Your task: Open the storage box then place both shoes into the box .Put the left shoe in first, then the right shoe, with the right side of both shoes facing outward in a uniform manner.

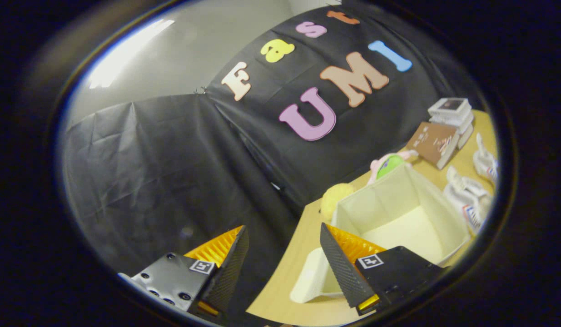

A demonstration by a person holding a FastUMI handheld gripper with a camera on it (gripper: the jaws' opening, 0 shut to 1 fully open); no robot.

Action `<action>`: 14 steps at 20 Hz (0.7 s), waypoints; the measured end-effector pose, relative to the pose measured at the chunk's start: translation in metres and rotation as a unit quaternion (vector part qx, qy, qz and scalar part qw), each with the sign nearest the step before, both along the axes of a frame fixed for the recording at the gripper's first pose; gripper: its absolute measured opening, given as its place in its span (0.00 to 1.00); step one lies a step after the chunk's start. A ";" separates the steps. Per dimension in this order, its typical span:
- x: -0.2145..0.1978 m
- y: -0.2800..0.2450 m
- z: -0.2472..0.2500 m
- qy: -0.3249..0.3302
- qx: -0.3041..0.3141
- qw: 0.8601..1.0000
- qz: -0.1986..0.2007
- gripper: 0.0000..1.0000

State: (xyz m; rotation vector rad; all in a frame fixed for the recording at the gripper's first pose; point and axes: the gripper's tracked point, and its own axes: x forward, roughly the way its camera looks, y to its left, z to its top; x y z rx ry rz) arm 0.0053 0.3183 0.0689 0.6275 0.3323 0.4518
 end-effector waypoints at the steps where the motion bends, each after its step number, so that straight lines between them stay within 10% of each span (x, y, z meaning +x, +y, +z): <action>1: 0.006 -0.019 0.003 -0.012 -0.041 0.999 -0.014 0.98; 14: 0.053 -0.228 -0.045 0.073 -0.321 0.931 -0.158 0.99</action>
